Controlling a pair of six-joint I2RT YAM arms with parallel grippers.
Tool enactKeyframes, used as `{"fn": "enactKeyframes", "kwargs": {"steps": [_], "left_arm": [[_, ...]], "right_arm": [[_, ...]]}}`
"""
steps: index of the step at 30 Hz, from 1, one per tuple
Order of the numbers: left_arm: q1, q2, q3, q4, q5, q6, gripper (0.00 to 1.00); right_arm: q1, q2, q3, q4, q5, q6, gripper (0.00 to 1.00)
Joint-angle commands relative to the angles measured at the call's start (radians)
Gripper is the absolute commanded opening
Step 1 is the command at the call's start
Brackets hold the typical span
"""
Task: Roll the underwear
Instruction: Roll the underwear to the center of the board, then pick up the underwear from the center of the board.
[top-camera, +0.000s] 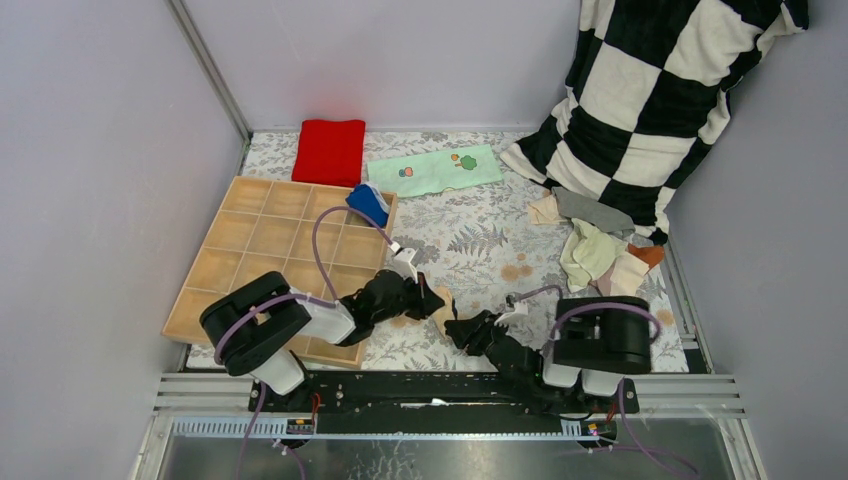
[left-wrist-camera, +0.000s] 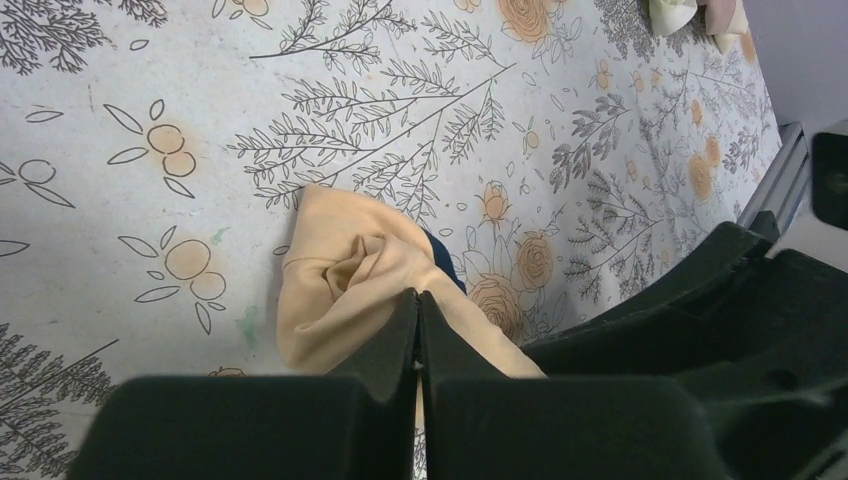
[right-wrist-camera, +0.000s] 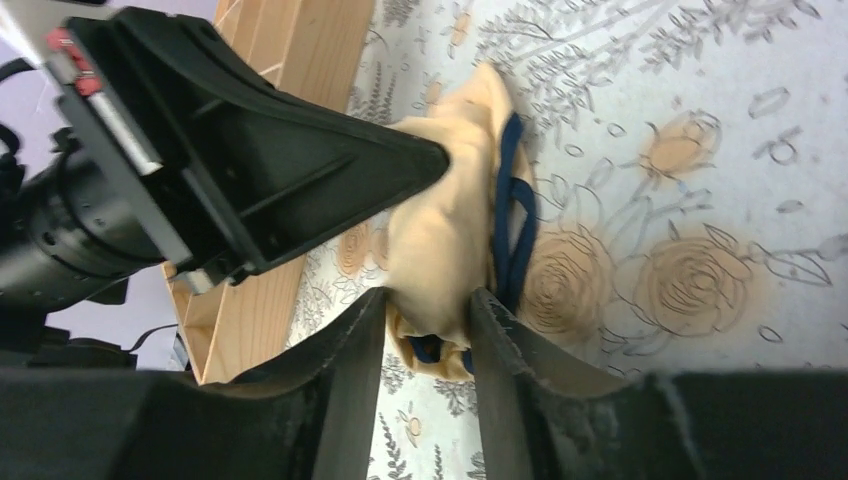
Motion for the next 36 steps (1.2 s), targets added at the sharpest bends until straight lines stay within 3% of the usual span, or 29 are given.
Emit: {"fn": "enactKeyframes", "kwargs": {"steps": [1,6,13,20,28,36], "left_arm": [[-0.005,0.044,-0.002,-0.043,-0.045,-0.004,0.0],[-0.004,0.065,0.014,-0.046,-0.038,0.001,0.0],[-0.005,0.073,0.022,-0.048,-0.027,0.003,0.0],[-0.006,0.077,0.029,-0.05,-0.02,0.005,0.0],[-0.006,0.085,0.038,-0.052,-0.008,0.009,0.0],[-0.006,0.089,0.041,-0.053,-0.004,0.008,0.0]], "right_arm": [[0.003,-0.179,0.039,-0.26,0.053,-0.117,0.47],[0.003,-0.385,0.081,-0.562,0.066,-0.269,0.53],[0.003,-0.527,0.215,-0.972,0.081,-0.727,0.56],[0.003,-0.546,0.234,-0.934,-0.067,-0.987,0.56],[0.005,-0.489,0.272,-0.818,-0.18,-1.137,0.56],[0.009,-0.5,0.331,-0.876,-0.187,-1.214,0.53]]}}
